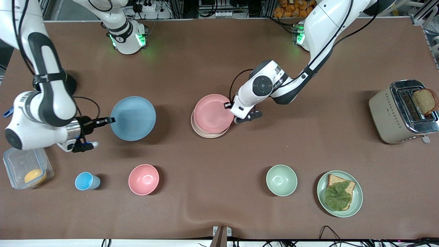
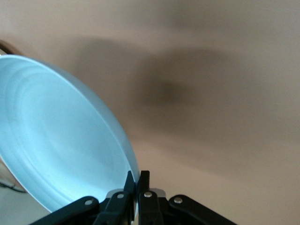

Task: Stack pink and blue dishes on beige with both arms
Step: 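Release the pink plate with the left gripper while the right gripper carries blue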

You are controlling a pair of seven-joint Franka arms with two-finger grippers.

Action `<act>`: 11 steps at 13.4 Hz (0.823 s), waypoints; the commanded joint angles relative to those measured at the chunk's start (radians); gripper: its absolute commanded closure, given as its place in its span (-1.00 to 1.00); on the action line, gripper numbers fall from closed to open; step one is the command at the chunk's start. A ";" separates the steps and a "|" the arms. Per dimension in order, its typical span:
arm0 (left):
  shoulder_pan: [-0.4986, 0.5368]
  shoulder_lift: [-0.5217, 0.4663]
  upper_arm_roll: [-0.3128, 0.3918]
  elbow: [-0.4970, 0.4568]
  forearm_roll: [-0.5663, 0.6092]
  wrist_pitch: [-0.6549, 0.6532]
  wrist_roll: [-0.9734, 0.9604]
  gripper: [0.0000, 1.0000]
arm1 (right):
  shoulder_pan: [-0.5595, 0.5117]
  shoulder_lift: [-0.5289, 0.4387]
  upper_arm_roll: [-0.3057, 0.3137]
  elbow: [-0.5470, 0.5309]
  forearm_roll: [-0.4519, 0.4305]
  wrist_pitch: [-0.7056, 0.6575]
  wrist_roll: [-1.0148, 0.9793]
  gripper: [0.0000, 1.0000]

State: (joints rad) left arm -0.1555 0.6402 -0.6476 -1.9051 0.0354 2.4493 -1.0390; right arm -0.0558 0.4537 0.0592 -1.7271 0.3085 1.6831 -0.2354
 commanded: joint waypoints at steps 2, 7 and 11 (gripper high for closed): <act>-0.032 0.041 0.016 0.050 0.026 0.002 -0.024 1.00 | 0.132 -0.067 -0.002 -0.121 0.023 0.130 0.165 1.00; -0.105 0.052 0.092 0.081 0.024 0.002 -0.026 1.00 | 0.146 -0.076 -0.004 -0.146 0.086 0.152 0.186 1.00; -0.110 0.058 0.095 0.092 0.017 0.002 -0.027 1.00 | 0.154 -0.110 -0.004 -0.181 0.087 0.150 0.191 1.00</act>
State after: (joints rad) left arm -0.2521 0.6848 -0.5604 -1.8388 0.0356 2.4496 -1.0392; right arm 0.0987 0.4149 0.0525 -1.8417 0.3717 1.8285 -0.0527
